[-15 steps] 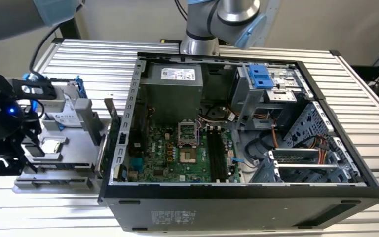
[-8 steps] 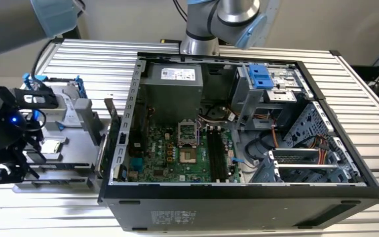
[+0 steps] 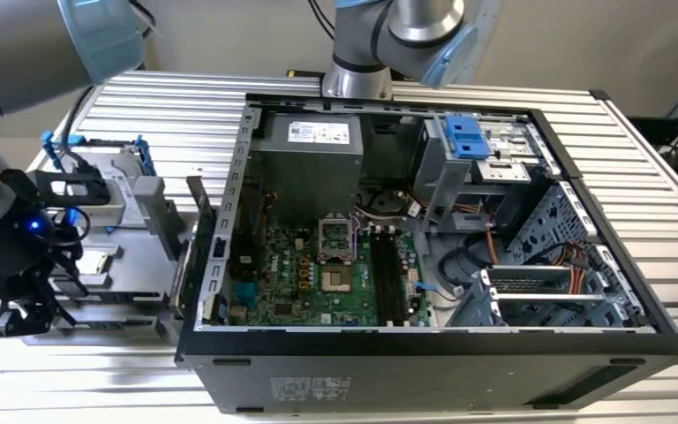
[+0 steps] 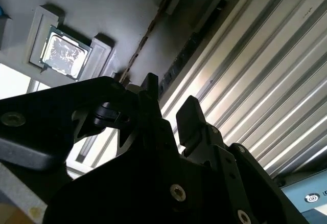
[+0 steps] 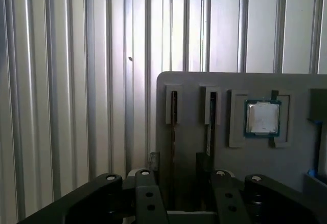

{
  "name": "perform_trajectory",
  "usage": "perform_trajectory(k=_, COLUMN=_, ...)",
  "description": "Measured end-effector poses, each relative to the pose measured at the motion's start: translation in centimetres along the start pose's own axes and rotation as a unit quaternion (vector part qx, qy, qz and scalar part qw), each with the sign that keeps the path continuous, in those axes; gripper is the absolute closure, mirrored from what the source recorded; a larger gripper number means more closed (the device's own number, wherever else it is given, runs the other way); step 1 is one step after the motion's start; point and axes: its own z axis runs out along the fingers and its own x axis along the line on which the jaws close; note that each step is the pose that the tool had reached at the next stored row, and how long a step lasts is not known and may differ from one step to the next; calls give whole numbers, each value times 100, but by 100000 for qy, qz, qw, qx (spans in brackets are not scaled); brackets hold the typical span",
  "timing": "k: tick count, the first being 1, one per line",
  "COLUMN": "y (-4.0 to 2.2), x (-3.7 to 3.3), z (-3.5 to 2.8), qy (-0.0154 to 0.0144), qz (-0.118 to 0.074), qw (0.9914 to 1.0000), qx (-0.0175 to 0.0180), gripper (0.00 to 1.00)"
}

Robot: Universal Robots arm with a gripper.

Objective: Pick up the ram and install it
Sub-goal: 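Pick up the ram and move it above insertion slot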

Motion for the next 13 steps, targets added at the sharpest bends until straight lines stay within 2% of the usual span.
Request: perform_trajectory(k=13, y=-4, x=23, z=228, qy=5, qz=2, qw=100000, qx=-4, gripper=0)
